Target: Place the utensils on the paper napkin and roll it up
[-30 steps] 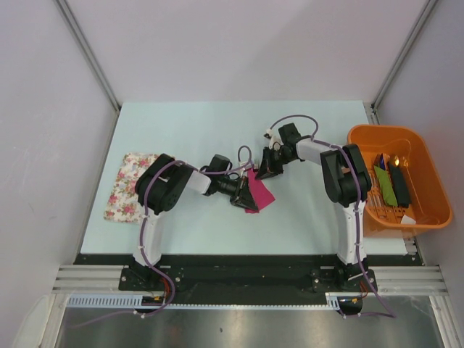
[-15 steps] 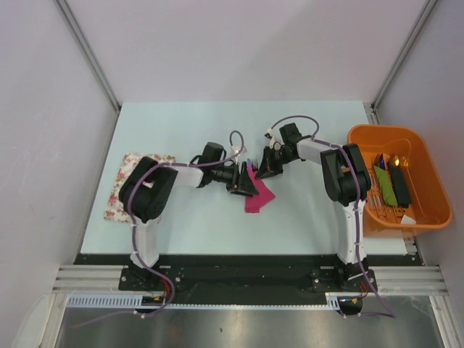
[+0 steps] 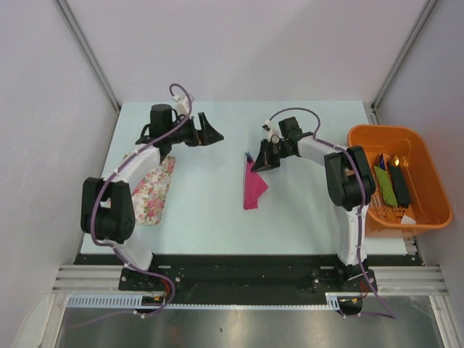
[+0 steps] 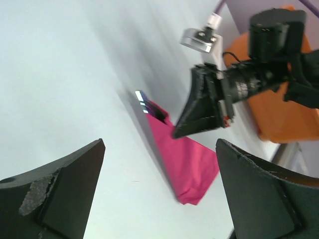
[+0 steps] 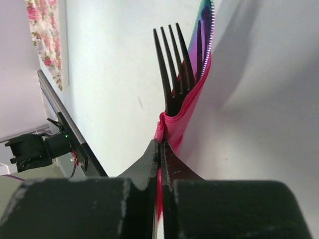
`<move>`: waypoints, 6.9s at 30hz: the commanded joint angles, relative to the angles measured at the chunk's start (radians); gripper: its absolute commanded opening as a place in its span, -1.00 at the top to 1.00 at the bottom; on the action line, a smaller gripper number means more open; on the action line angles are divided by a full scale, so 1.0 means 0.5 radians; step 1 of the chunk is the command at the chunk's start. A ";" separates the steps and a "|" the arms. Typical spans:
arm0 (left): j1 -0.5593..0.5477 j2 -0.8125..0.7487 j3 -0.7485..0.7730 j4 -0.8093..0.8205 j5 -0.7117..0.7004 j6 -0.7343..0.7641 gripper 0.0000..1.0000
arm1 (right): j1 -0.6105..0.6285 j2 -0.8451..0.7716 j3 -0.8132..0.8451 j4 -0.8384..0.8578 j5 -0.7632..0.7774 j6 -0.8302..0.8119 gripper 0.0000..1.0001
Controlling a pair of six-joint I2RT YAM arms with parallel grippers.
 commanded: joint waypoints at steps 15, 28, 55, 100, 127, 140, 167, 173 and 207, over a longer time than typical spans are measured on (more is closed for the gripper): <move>0.294 -0.604 -0.354 0.658 0.358 -0.060 -0.99 | 0.065 -0.505 0.229 -0.044 -0.321 -0.276 1.00; 0.273 -1.236 -0.940 1.115 0.913 0.096 -0.92 | 0.212 -0.717 0.901 -0.467 -0.509 -0.512 1.00; -0.402 -1.258 -1.112 2.076 0.709 -0.573 -0.46 | 0.782 -1.309 0.760 -0.931 -0.076 -1.181 1.00; -0.460 -1.105 -0.906 2.036 0.629 -0.843 1.00 | 0.605 -1.754 0.174 -1.118 0.191 -1.258 -0.35; -0.463 -1.135 -0.873 1.956 0.632 -0.800 1.00 | 0.460 -1.644 0.245 -1.284 -0.042 -1.445 -0.36; -0.463 -1.154 -0.860 1.919 0.684 -0.788 1.00 | 0.497 -1.589 0.315 -1.256 -0.079 -1.430 1.00; -0.644 -1.019 -0.538 1.907 0.663 -0.941 1.00 | 0.703 -1.472 -0.218 -0.244 0.010 -1.050 1.00; -0.599 -1.009 -0.560 1.730 0.479 -0.880 1.00 | 0.580 -1.432 -0.133 -0.280 0.080 -0.933 0.82; -0.571 -1.034 -0.489 0.940 -0.279 -0.671 0.99 | 0.727 -1.484 -0.114 -0.001 0.553 -0.878 -0.42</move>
